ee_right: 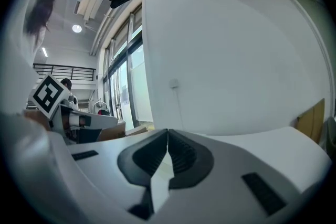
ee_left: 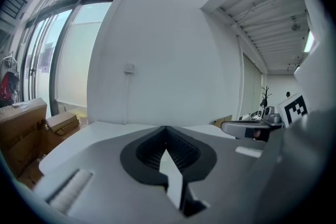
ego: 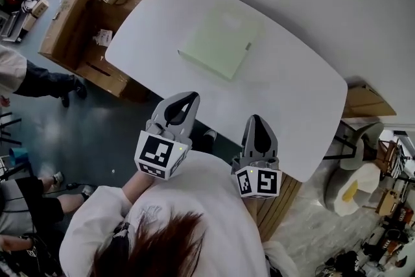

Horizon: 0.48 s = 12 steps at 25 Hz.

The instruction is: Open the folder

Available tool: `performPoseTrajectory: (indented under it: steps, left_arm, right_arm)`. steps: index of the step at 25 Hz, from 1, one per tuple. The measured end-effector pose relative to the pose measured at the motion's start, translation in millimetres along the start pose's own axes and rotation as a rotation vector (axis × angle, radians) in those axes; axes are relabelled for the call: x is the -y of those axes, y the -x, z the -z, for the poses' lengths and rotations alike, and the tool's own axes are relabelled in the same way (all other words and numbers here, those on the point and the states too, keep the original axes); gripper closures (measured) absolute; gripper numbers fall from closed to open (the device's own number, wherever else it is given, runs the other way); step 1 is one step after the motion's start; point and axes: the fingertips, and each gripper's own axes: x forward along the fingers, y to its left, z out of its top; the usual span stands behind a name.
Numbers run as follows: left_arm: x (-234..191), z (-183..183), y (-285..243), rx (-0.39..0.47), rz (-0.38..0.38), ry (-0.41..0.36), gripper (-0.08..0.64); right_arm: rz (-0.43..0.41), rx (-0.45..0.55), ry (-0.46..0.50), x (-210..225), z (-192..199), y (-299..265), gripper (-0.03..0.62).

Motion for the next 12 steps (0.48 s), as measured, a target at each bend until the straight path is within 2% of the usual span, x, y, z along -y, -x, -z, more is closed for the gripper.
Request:
performPoseTrajectory:
  steps: [12]
  left_arm:
    - [14, -8, -24, 0.015, 0.019, -0.012, 0.554]
  right_arm:
    - [0.0, -0.013, -0.004, 21, 0, -10, 0.584]
